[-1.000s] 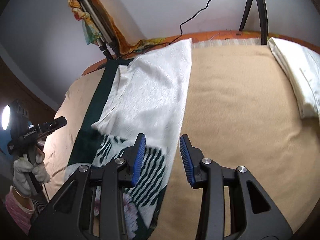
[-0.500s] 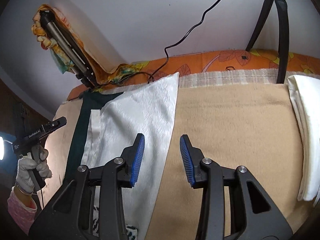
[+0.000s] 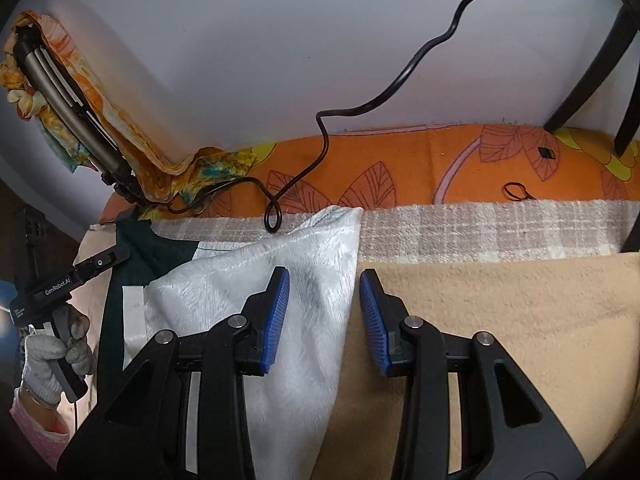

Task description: Fold small clothes

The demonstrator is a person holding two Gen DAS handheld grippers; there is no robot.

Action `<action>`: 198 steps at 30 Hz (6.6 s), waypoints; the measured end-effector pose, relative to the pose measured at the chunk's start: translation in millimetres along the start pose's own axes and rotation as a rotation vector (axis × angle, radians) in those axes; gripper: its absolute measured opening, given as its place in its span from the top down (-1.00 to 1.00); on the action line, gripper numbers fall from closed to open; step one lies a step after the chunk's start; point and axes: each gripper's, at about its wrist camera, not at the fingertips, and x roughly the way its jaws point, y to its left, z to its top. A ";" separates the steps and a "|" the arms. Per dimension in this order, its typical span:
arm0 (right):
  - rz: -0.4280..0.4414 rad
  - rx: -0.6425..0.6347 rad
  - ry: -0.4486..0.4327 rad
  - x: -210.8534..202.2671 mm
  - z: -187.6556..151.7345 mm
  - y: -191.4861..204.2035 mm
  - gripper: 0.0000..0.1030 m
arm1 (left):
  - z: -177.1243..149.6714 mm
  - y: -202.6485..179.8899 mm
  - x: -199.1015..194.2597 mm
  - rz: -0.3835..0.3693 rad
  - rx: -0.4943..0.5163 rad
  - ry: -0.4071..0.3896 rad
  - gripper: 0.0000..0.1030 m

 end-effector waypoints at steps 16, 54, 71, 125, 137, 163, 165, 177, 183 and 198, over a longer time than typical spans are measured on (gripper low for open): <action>0.043 -0.078 -0.085 -42.5 2.4 28.6 0.92 | 6.4 -7.7 -27.3 -0.072 -0.015 -0.058 1.00; -0.022 -0.310 -0.166 -222.9 -278.0 91.8 0.89 | -252.4 -23.2 -229.3 -0.159 0.210 0.016 0.75; 0.146 0.167 -0.066 -216.0 -298.9 10.8 -0.03 | -268.4 19.3 -215.9 -0.257 -0.113 0.149 0.18; 0.081 -0.153 -0.081 -177.3 -204.7 106.2 0.43 | -178.6 -38.8 -192.1 -0.159 0.074 0.051 0.47; 0.009 -0.281 0.063 -65.7 -168.1 147.1 0.43 | -165.5 -64.3 -113.1 -0.083 0.138 0.076 0.47; 0.153 0.071 0.025 -161.8 -219.2 16.0 0.01 | -188.3 17.1 -186.3 -0.170 -0.145 0.058 -0.07; 0.186 0.121 0.036 -158.7 -224.4 4.3 0.01 | -200.8 15.1 -188.7 -0.207 -0.182 0.101 -0.07; 0.378 0.254 0.104 -132.3 -240.3 -17.1 0.01 | -291.6 23.2 -204.6 -0.326 -0.446 0.218 -0.10; 0.429 0.288 0.102 -120.3 -235.4 -11.1 0.02 | -286.8 18.6 -191.4 -0.376 -0.511 0.202 -0.09; 0.368 0.216 0.112 -88.9 -216.5 27.6 0.82 | -256.3 -10.4 -167.6 -0.378 -0.366 0.145 0.90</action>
